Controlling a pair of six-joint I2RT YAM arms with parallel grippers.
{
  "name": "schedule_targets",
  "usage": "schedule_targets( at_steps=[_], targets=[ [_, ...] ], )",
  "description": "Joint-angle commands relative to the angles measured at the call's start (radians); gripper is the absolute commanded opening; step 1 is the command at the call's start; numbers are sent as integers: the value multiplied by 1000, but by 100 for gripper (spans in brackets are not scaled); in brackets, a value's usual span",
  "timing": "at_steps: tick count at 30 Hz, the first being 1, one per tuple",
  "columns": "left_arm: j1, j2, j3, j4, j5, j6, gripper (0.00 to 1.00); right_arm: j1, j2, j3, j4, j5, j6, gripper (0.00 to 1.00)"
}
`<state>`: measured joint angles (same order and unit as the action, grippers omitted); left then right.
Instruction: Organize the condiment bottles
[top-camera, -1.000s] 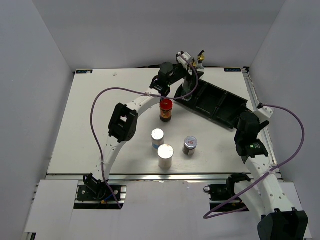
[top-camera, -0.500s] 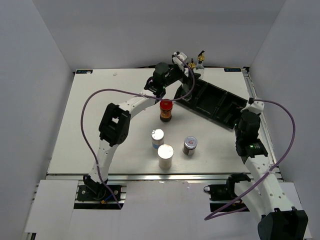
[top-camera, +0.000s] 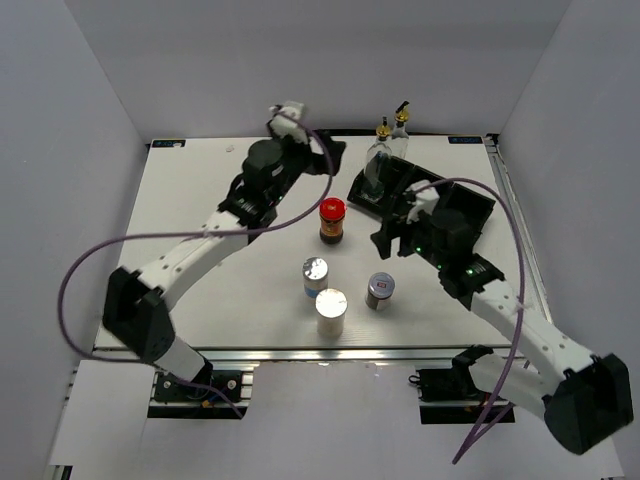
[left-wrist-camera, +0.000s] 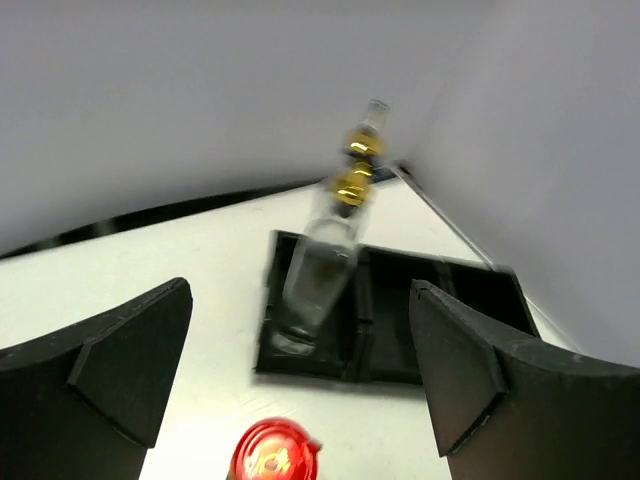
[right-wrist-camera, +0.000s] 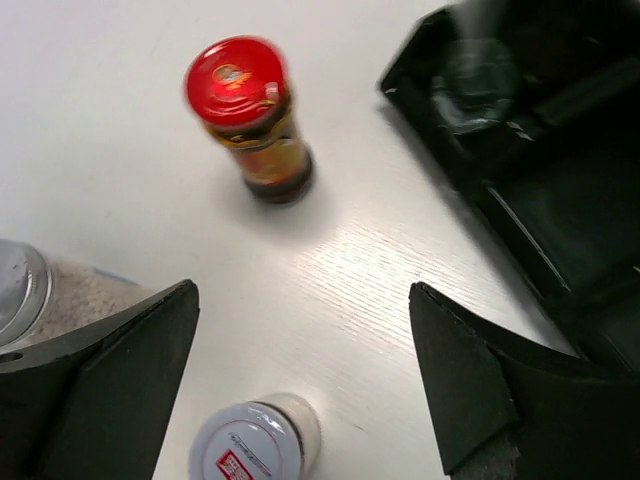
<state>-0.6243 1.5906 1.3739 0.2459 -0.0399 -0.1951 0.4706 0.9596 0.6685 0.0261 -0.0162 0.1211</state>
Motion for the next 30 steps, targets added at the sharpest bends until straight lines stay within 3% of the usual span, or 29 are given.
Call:
schedule_targets(
  at_steps=[1, 2, 4, 12, 21, 30],
  targets=[
    [-2, -170, -195, -112, -354, -130, 98, 97, 136, 107, 32, -13, -98, 89],
    [4, -232, -235, -140, -456, -150, 98, 109, 175, 130, 34, -2, -104, 89],
    [50, -277, -304, -164, -480, -196, 98, 137, 279, 202, 37, 12, -104, 89],
    [352, -399, -573, -178, -413, -351, 98, 210, 556, 396, 54, 1, -116, 89],
    [405, -402, -621, -171, -417, -337, 98, 218, 847, 635, 43, 148, -49, 89],
    [408, -412, -638, -163, -436, -322, 98, 223, 945, 738, 89, 243, -26, 83]
  ],
)
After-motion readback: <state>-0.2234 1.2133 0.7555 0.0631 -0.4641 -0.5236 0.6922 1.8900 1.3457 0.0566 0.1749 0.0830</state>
